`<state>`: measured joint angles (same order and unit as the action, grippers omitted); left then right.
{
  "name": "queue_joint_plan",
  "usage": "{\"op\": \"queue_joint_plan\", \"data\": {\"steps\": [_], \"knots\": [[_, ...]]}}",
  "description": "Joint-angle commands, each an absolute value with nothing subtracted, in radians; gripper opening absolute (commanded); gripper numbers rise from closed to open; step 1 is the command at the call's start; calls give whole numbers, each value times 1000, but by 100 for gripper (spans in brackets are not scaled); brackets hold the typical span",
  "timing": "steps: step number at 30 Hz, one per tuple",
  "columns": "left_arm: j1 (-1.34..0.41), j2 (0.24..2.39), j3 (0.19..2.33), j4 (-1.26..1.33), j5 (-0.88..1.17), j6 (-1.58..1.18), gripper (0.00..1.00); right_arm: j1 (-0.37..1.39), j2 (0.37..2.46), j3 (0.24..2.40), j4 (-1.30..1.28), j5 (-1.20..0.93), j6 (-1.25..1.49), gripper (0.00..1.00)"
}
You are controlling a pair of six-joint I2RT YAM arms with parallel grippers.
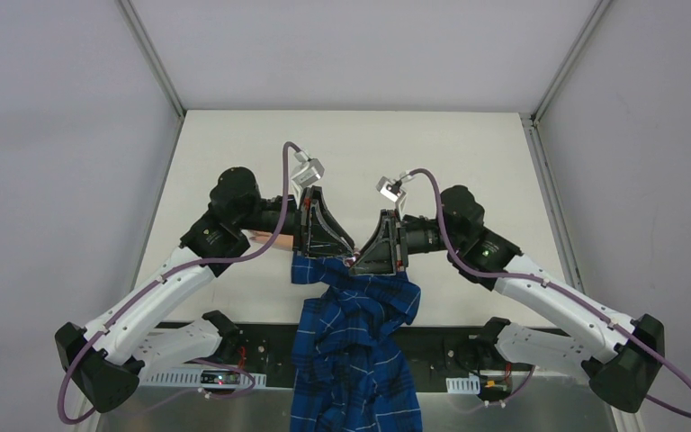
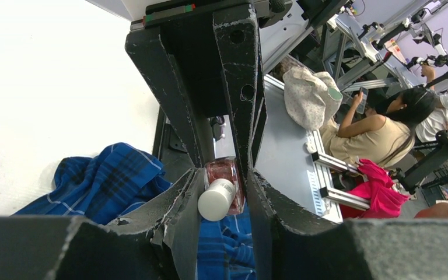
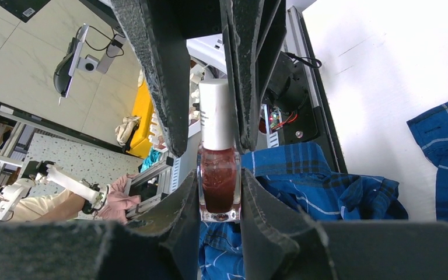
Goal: Paint the nails
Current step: Unscrew the nail polish bottle.
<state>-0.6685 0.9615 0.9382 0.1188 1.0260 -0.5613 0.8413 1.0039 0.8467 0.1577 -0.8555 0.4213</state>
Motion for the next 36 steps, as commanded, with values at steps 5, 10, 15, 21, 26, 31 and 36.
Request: {"op": "queue_joint_plan", "data": {"steps": [5,10,15,21,26,31,36], "knots": [[-672,926,949,168,1011,-541,34,845,964,858,144,-869,390,0],[-670,931,948,168,1016,-540,32,845,955,855,136,-864,388,0],[-670,942,950,166,1030,-541,31,845,948,857,129,-845,379,0],[-670,947,952,168,1038,-541,2,844,951,862,113,-822,365,0],[-670,948,951,167,1025,-546,0,844,966,881,60,-747,324,0],[-670,956,945,164,982,-554,0,847,975,887,33,-624,287,0],[-665,977,953,105,912,-533,0,856,993,921,-33,-435,249,0]]}}
